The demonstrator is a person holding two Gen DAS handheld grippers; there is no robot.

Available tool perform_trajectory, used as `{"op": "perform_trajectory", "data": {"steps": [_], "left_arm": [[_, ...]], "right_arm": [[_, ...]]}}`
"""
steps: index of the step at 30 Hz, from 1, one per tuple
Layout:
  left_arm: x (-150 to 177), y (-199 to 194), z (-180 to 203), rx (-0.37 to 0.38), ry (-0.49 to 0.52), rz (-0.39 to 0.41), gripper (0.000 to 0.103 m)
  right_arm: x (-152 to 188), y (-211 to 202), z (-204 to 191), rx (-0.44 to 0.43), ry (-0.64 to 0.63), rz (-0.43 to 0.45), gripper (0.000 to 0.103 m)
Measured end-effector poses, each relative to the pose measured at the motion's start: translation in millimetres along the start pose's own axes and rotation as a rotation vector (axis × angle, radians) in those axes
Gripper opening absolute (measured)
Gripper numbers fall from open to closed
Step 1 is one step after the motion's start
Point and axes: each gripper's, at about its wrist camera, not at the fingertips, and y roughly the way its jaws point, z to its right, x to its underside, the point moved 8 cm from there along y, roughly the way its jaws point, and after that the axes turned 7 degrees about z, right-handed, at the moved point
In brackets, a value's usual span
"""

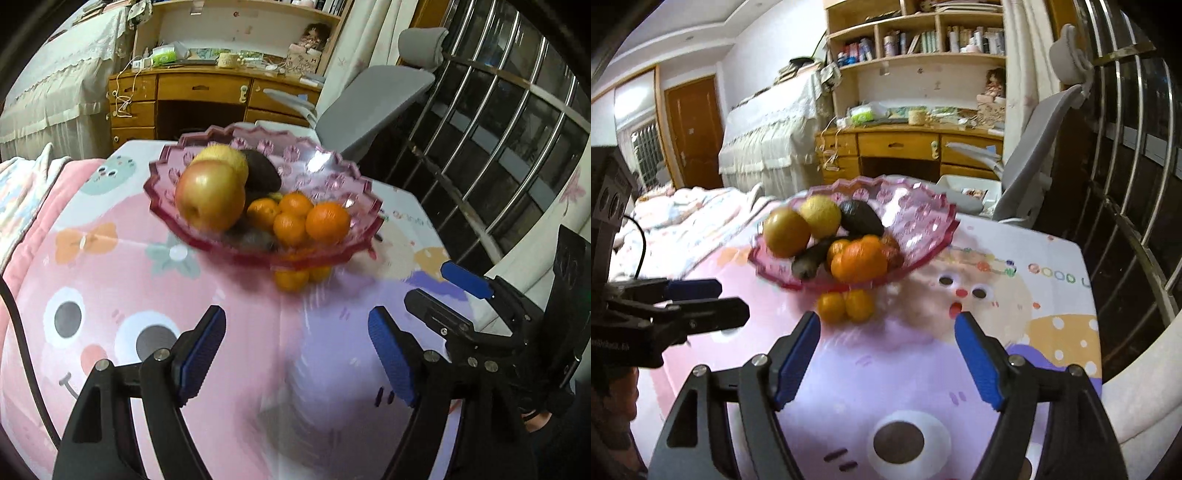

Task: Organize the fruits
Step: 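Open both tools over the bowl and withdraw them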

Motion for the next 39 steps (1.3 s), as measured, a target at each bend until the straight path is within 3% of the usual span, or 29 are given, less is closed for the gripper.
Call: {"op": "perform_trajectory", "data": {"steps": [8, 25, 34, 39], "left_arm": [[17.3, 28.1, -9.6, -0.073, 0.035, -0.055, 0.078], [12.8, 80.6, -13.5, -0.104, 0.034, -0.098, 0.078], [3.9, 98.8, -15.0, -0.115, 0.024, -0.094, 0.076], [4.3, 104.8, -12.9, -0.107, 0.03, -0.104, 0.07]], "right_arm": [[25.9, 20.5, -1.8, -0.026, -0.095, -0.085, 0.076], [32.5, 75.0, -4.9, -0.123, -0.216, -0.157, 0.075], [29.3, 93.1, -7.3, -0.147, -0.231, -0.194, 0.062], [29.5, 99.7, -12.2, -0.16, -0.249, -0.207, 0.055]]}}
